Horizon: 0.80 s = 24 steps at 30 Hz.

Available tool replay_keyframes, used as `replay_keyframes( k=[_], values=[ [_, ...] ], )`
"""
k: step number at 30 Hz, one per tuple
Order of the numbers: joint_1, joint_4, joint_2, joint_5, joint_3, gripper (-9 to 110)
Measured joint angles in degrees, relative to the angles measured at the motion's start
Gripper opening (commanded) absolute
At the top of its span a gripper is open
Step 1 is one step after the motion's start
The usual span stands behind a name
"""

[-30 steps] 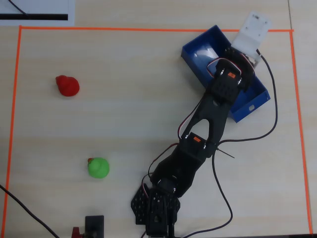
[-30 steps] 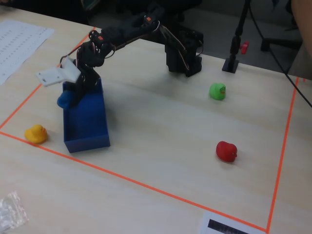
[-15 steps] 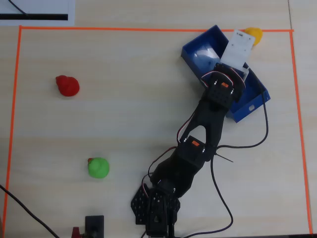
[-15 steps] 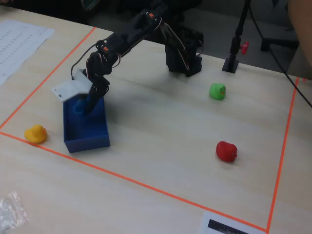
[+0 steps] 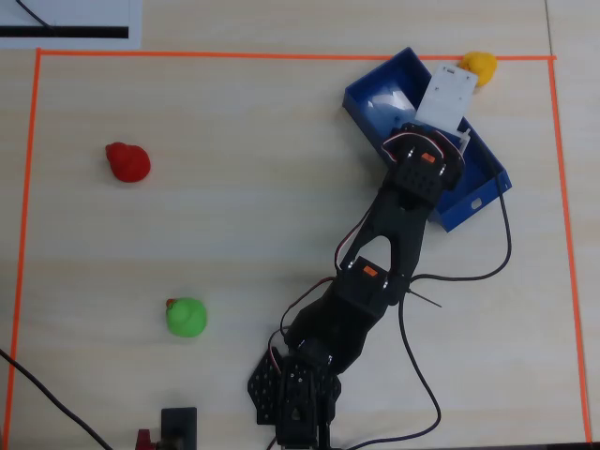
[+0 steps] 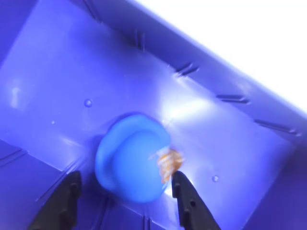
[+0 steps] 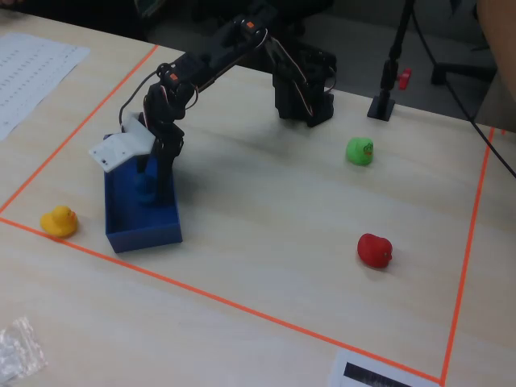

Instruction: Grasp blue duck and put it into box.

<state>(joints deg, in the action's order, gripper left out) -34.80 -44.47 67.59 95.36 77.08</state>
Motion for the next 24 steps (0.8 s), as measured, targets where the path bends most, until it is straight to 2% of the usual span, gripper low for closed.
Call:
replay_keyframes(
  k=[5, 7, 11, 16, 20, 24],
  values=[
    [-0.18, -0.26, 0.00, -5.19, -5.27, 14],
    [-0.44, 1.32, 0.00, -10.28, -9.84, 1],
    [-1.49, -2.02, 0.00, -22.41, -24.96, 0],
    [2.02, -18.63, 10.11, -35.77, -42.71, 0],
    [14.59, -30.76, 30.67, -31.99, -42.45, 0],
    [28.74, -34.54, 55.55, -24.52, -25.93, 1]
  ],
)
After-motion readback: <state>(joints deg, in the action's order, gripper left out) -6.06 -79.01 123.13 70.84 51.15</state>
